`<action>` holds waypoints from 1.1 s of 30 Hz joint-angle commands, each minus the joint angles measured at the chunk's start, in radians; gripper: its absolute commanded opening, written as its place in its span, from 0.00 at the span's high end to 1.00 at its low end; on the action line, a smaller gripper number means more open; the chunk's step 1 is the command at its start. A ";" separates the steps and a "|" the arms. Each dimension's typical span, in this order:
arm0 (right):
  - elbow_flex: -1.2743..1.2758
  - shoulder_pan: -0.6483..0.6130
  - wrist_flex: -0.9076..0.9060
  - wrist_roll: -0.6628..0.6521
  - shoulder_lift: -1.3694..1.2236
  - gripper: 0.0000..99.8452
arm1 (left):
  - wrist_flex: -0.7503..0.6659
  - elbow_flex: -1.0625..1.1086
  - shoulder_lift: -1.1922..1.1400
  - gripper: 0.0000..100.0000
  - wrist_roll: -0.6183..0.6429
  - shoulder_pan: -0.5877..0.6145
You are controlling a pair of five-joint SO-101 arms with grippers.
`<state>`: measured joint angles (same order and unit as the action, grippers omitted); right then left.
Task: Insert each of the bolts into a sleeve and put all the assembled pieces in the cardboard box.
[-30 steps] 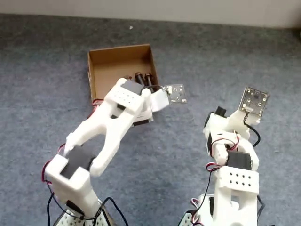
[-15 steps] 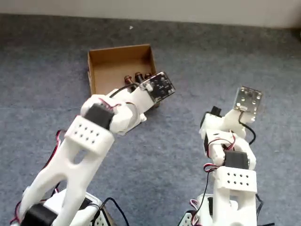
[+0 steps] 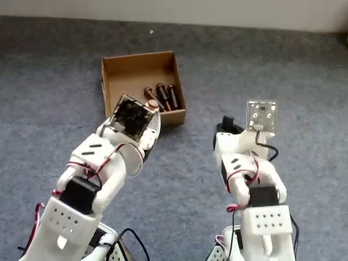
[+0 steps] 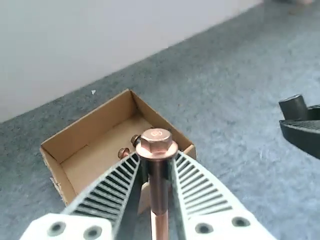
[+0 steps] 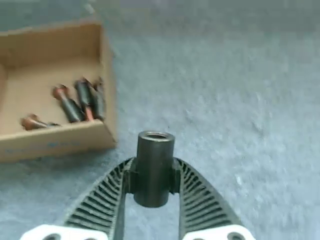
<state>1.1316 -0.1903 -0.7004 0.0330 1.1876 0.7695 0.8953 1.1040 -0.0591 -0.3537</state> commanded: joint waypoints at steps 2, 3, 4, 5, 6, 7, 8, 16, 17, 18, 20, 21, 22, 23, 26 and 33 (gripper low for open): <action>0.050 -0.096 0.019 -0.049 0.208 0.99 | -0.043 -0.012 0.134 1.00 0.130 -0.010; 0.067 -0.124 0.021 -0.071 0.236 0.99 | -0.055 -0.012 0.156 1.00 0.146 -0.012; 0.082 -0.153 0.022 -0.089 0.262 0.99 | -0.074 -0.010 0.177 1.00 0.158 -0.013; 0.097 -0.177 0.024 -0.104 0.288 0.99 | -0.089 -0.008 0.199 1.00 0.169 -0.013; 0.108 -0.199 0.024 -0.115 0.311 0.99 | -0.106 -0.008 0.219 1.00 0.181 -0.013; 0.116 -0.217 0.025 -0.126 0.335 0.99 | -0.121 -0.008 0.237 1.00 0.193 -0.013; 0.119 -0.236 0.025 -0.138 0.363 0.99 | -0.133 -0.008 0.254 1.00 0.206 -0.013; 0.183 -0.401 0.140 -0.255 0.513 0.99 | -0.193 -0.008 0.340 1.00 0.295 -0.024; 0.200 -0.424 0.166 -0.272 0.516 0.99 | -0.196 -0.008 0.343 1.00 0.293 -0.044; 0.219 -0.443 0.191 -0.287 0.518 0.99 | -0.196 -0.008 0.348 1.00 0.290 -0.070; 0.249 -0.473 0.231 -0.307 0.522 0.99 | -0.193 -0.010 0.360 1.00 0.288 -0.114; 0.260 -0.483 0.242 -0.308 0.524 0.99 | -0.192 -0.010 0.367 1.00 0.288 -0.130; 0.265 -0.489 0.249 -0.307 0.524 0.99 | -0.192 -0.008 0.377 1.00 0.288 -0.139; 0.266 -0.492 0.252 -0.307 0.524 0.99 | -0.192 -0.007 0.387 1.00 0.288 -0.145; 0.272 -0.495 0.252 -0.308 0.524 0.99 | -0.190 -0.005 0.420 1.00 0.292 -0.147; 0.275 -0.496 0.308 -0.354 0.524 0.99 | -0.183 0.062 0.444 1.00 0.292 -0.147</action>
<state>1.4108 -0.6751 -0.4488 -0.2770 1.6955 0.6068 0.9291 1.5474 0.2217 -0.4841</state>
